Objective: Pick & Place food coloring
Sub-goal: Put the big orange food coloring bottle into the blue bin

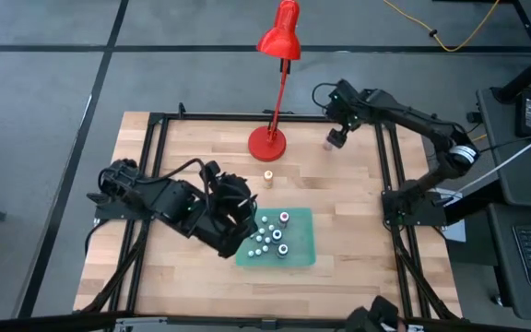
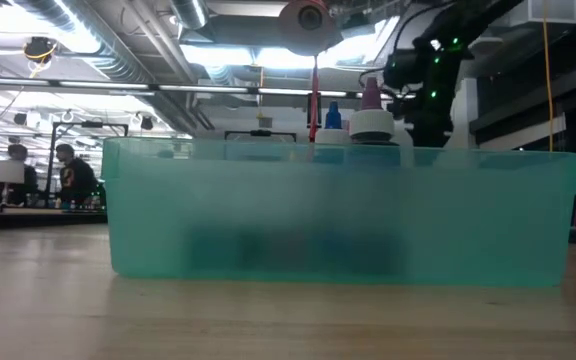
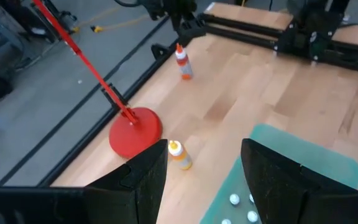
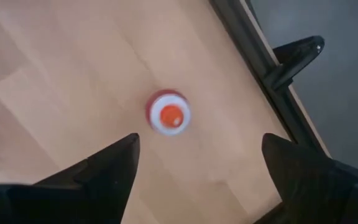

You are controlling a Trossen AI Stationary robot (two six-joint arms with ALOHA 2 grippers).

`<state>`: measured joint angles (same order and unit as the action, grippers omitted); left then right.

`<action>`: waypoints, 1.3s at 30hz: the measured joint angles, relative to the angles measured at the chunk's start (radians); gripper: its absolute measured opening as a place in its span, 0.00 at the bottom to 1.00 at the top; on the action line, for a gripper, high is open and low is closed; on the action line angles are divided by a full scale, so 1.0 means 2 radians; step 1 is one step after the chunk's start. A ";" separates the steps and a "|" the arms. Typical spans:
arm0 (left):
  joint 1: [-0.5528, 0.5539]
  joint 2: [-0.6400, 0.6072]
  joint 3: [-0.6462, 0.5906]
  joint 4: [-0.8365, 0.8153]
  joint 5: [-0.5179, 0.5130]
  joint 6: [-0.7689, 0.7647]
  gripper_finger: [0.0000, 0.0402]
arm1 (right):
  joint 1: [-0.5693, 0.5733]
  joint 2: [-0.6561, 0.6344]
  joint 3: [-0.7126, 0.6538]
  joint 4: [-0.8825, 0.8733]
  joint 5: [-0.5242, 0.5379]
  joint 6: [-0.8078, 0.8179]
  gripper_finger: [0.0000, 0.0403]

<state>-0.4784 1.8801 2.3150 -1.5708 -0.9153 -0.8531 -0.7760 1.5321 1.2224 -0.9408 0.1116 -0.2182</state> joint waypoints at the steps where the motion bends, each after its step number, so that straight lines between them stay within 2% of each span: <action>1: 0.004 0.000 0.000 0.000 0.006 0.004 0.49 | -0.003 0.006 0.000 0.005 0.000 -0.001 0.83; 12: 0.038 0.000 0.000 0.000 0.064 0.052 0.49 | -0.006 0.046 0.000 0.024 -0.031 0.000 0.83; 21: 0.038 0.000 0.000 0.000 0.066 0.071 0.49 | -0.006 0.094 0.000 0.044 -0.031 -0.001 0.83; 30: 0.038 0.000 0.000 0.000 0.066 0.075 0.49 | -0.007 0.100 0.000 0.048 -0.031 -0.001 0.83; 34: 0.038 0.000 0.000 0.000 0.063 0.080 0.49 | -0.007 0.100 0.000 0.047 -0.031 0.000 0.76; 39: 0.042 0.000 0.000 0.000 0.062 0.080 0.49 | -0.007 0.100 0.000 0.041 -0.031 -0.001 0.61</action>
<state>-0.3954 1.8801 2.3150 -1.5711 -0.7908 -0.6929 -0.7895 1.7316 1.2228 -0.8590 0.0494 -0.2203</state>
